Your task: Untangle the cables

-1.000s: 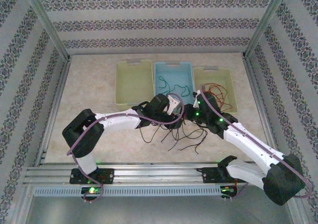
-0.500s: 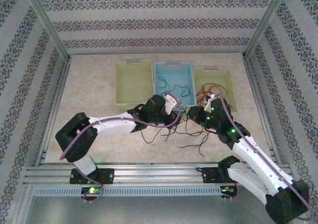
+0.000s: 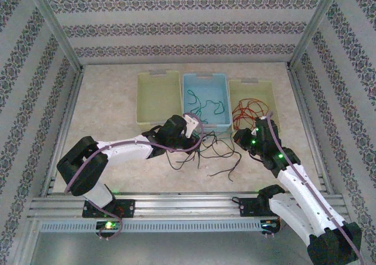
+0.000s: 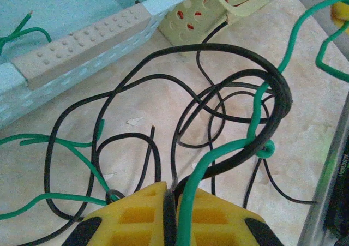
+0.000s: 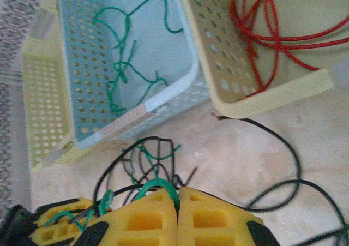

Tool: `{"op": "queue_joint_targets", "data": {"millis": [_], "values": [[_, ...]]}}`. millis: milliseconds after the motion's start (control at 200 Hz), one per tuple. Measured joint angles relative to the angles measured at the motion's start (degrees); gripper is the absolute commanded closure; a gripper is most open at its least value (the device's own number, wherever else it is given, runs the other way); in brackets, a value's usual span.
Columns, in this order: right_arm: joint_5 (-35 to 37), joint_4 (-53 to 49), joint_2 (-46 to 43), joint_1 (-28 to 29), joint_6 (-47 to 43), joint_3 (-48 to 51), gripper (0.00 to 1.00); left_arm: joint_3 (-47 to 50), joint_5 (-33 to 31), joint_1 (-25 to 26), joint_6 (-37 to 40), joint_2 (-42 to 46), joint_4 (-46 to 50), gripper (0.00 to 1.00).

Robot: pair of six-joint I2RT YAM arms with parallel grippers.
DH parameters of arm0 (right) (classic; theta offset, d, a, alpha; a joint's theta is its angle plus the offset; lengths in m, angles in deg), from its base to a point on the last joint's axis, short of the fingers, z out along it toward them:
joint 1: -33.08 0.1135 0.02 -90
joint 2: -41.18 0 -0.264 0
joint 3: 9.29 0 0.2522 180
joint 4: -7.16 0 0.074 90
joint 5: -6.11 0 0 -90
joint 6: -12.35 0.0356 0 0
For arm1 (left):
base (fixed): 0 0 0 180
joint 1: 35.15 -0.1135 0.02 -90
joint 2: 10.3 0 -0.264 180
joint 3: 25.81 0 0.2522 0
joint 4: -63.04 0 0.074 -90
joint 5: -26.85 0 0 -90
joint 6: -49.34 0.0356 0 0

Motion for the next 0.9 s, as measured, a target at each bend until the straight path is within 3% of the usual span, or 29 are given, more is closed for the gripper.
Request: {"op": "queue_joint_targets", "data": {"millis": [500, 560, 630, 680, 900], "values": [[5.4, -14.1, 1.4, -2.6, -9.7, -9.6, 1.00, 0.4, 0.3, 0.0, 1.4, 0.5, -0.6, 0.99], [6.8, -15.2, 2.0, -2.6, -11.0, -10.6, 1.00, 0.4, 0.6, 0.0, 1.6, 0.5, -0.7, 0.91], [13.4, -16.7, 2.2, -3.8, -12.4, -11.5, 1.00, 0.8, -0.6, -0.5, 1.7, 0.8, 1.4, 0.65], [18.1, -17.5, 2.2, -5.9, -13.3, -12.0, 1.00, 1.6, -1.6, -1.4, 1.9, 0.7, 3.5, 0.56], [25.2, -18.8, 2.4, -6.6, -15.1, -12.6, 1.00, 2.8, -2.9, -2.5, 1.7, 0.7, 8.7, 0.55]]}}
